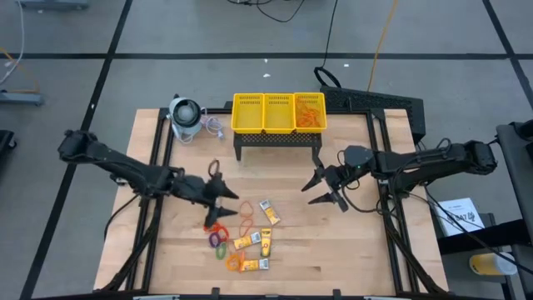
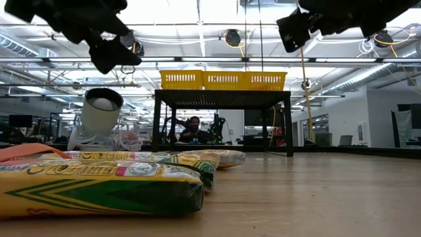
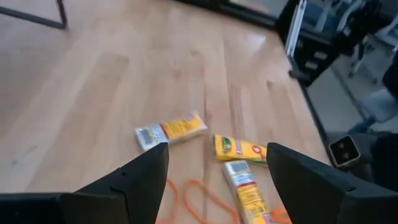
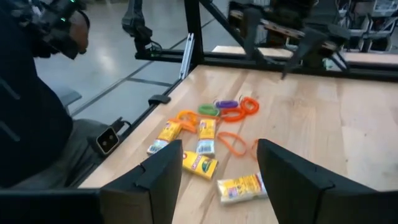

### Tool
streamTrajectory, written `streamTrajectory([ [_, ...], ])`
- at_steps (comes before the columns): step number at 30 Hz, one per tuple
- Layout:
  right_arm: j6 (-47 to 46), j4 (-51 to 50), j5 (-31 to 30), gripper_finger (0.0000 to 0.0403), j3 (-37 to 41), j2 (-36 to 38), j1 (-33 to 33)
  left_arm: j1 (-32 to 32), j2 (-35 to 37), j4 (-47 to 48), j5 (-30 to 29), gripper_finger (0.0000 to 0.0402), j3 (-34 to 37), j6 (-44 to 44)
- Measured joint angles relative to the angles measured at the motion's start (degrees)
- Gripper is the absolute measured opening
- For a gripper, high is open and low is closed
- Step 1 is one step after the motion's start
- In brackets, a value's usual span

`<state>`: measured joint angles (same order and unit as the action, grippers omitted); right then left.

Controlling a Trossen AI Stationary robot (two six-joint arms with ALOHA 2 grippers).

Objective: Pick & Place Office Desk Supplies
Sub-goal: Put the orange rubber band into the right yellow bin on the shelf

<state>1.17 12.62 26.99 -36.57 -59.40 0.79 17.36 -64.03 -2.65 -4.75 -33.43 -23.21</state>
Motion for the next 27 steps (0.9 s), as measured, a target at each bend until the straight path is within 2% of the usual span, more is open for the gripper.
streamTrajectory([
  [6, 0.13, 0.02, -0.02, 0.0196, 1.52, -0.04, 0.00, 6.21, -10.23, 20.35, -0.80, 0.0278, -13.97, -0.03],
  [10, 0.00, 0.04, 0.02, 0.0196, 1.70, -0.04, 0.00, 9.06, -16.31, 26.82, 3.56, 0.0278, -20.14, -8.29],
  [20, 2.52, 0.93, 0.04, 0.0192, 1.70, -0.07, 0.00, 15.99, -29.05, 25.15, 6.29, 0.0278, -23.47, -19.48],
  [27, 2.54, 1.42, 0.04, 0.0192, 1.70, -0.07, 0.00, 17.88, -35.71, 19.32, 6.52, 0.0278, -23.47, -21.78],
])
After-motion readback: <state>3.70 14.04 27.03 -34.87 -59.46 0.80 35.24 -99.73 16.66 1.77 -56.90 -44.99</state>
